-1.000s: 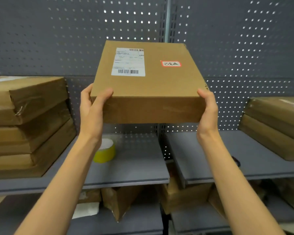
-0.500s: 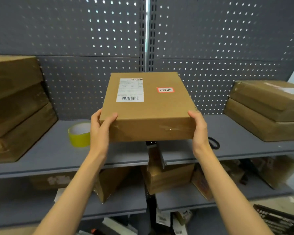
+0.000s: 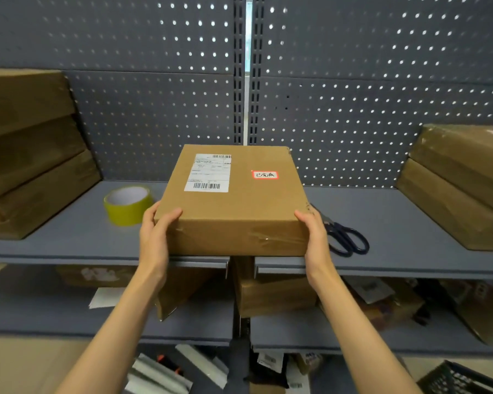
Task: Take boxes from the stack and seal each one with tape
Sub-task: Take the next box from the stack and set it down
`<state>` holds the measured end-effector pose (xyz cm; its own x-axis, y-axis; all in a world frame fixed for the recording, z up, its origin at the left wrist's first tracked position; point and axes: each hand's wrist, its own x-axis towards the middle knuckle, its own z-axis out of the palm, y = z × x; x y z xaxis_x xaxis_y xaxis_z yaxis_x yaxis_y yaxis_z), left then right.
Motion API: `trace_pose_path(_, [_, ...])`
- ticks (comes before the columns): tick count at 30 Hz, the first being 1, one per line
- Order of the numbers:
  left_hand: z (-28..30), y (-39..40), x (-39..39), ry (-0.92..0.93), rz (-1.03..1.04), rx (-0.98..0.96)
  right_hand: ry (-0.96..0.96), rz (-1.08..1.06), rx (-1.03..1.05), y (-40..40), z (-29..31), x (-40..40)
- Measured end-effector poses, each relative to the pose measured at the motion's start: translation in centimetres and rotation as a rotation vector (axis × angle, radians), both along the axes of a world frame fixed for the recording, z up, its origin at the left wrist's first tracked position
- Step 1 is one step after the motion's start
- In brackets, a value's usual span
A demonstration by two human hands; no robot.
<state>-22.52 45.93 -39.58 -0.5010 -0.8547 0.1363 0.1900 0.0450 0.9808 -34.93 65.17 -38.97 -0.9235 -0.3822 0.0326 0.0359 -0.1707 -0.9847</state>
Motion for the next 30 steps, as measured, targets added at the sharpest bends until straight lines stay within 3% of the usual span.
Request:
trace_pose_path(5, [1.0,-0.5,0.5,0.056,-0.013,-0.001,-0.02,0.056,-0.079,0.1,0.4,-0.7])
trace_pose_path(8, [1.3,-1.2,0.7,0.106,-0.039,0.001,-0.134,0.094,-0.165,0.2,1.0,-1.4])
trace_pose_path(13, [2.2,-2.2,1.3,0.176,-0.132,-0.016,-0.19,0.28,-0.201,0.9,2.7,-2.0])
trace_pose_path(19, [4.8,-1.1,0.4,0.249,0.127,-0.018,-0.026,0.15,-0.41,0.0,3.2,-0.1])
trace_pose_path(21, [5.4,1.3,-0.3,0.247,0.036,-0.009,-0.008,0.117,-0.478,-1.0,3.6,0.7])
trace_pose_path(26, [5.5,7.3,-2.8,0.214,-0.453,0.096,-0.008,0.099,-0.605,-3.7,4.4,2.9])
trace_pose_path(30, [5.1,6.4,-2.8,0.256,-0.497,0.14,0.026,0.079,-0.563,-3.8,4.4,2.9])
